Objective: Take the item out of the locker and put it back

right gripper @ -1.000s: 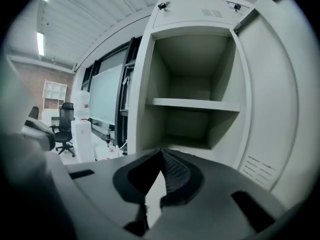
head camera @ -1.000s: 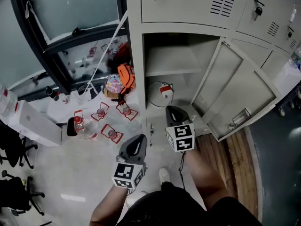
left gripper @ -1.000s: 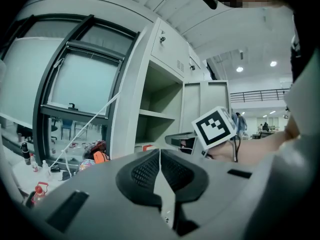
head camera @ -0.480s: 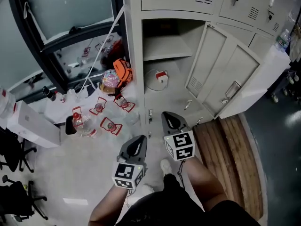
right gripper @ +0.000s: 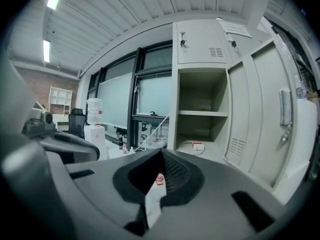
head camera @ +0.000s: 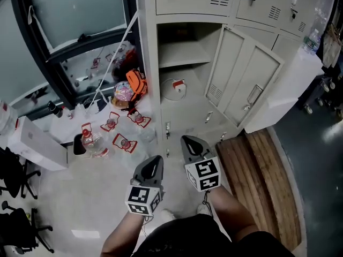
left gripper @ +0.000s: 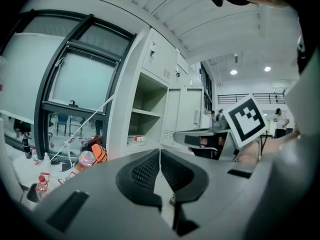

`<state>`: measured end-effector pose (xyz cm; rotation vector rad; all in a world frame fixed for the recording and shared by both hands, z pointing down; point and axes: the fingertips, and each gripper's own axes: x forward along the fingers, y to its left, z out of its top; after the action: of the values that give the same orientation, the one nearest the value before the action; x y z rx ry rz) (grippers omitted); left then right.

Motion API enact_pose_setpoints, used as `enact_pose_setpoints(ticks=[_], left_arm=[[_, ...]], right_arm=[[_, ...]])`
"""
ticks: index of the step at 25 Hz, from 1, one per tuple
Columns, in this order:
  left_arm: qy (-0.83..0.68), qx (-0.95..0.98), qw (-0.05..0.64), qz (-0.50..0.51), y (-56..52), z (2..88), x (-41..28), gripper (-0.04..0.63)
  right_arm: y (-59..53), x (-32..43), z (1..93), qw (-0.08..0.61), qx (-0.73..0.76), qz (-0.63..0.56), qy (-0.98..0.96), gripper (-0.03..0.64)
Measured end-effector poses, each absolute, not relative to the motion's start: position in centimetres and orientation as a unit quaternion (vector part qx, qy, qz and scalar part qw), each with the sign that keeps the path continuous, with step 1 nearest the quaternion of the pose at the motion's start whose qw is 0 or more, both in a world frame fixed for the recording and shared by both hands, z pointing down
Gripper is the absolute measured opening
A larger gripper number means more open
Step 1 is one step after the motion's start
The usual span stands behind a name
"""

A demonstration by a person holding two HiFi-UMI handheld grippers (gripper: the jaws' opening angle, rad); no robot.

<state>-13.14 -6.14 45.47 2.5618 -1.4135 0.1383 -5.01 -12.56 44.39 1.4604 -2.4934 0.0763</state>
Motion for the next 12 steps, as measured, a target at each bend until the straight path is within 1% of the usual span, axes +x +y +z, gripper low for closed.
enact_pose_setpoints(ticks=[5,12], left_arm=[[-0.496,0.861,0.107,0.041,-5.6,44.9,-12.4,0.011],[-0.517,0.848,0.109,0.040,-5.1,44.7,-9.5,0.011]], right_arm=[[-11.0,-4.1,43.8,0.127,0.491,0.023,-0.862,0.000],[-9.8,-0.9,43.9,0.121,0.472,0.032,-0.873,0.000]])
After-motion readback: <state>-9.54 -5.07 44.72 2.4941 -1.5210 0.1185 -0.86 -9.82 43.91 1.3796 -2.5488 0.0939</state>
